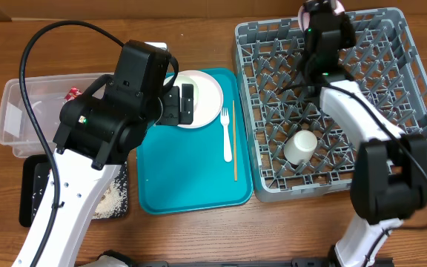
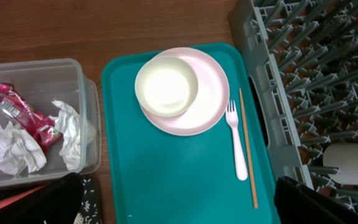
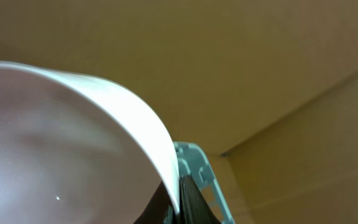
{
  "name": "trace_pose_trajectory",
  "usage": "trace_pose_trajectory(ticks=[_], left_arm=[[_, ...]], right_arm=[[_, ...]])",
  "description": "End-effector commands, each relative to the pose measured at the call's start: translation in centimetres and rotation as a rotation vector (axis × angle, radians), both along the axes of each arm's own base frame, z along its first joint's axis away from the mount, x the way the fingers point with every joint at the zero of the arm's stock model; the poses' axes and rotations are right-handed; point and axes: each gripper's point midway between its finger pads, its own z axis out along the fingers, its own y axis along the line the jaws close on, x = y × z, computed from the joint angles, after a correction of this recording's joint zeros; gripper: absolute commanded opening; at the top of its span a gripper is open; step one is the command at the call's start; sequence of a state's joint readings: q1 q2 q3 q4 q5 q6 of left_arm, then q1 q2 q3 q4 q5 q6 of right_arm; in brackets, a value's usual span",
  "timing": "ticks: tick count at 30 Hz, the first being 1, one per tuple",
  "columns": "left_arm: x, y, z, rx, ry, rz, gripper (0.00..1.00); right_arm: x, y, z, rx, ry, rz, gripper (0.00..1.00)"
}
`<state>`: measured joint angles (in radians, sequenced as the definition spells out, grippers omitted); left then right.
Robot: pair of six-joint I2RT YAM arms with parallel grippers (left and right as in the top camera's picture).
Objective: Sort waste into correct bins and load items into the dishwasher
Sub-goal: 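Carry the pink bowl right into the dish rack with the right gripper, then lower the pink bowl upside down into the rack and open the right gripper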
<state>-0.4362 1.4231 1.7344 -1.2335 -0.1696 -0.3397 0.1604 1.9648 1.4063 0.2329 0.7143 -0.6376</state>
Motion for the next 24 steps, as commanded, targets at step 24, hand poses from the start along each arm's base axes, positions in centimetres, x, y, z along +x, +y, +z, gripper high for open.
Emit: trace_pose_trajectory(ticks=[24], left_arm=[[0.3,0.4,0.6,0.012,-0.023,0.007,1.0]], right_arm=[[-1.0,2.5,-4.8,-0.253,0.245,-0.036,0.04]])
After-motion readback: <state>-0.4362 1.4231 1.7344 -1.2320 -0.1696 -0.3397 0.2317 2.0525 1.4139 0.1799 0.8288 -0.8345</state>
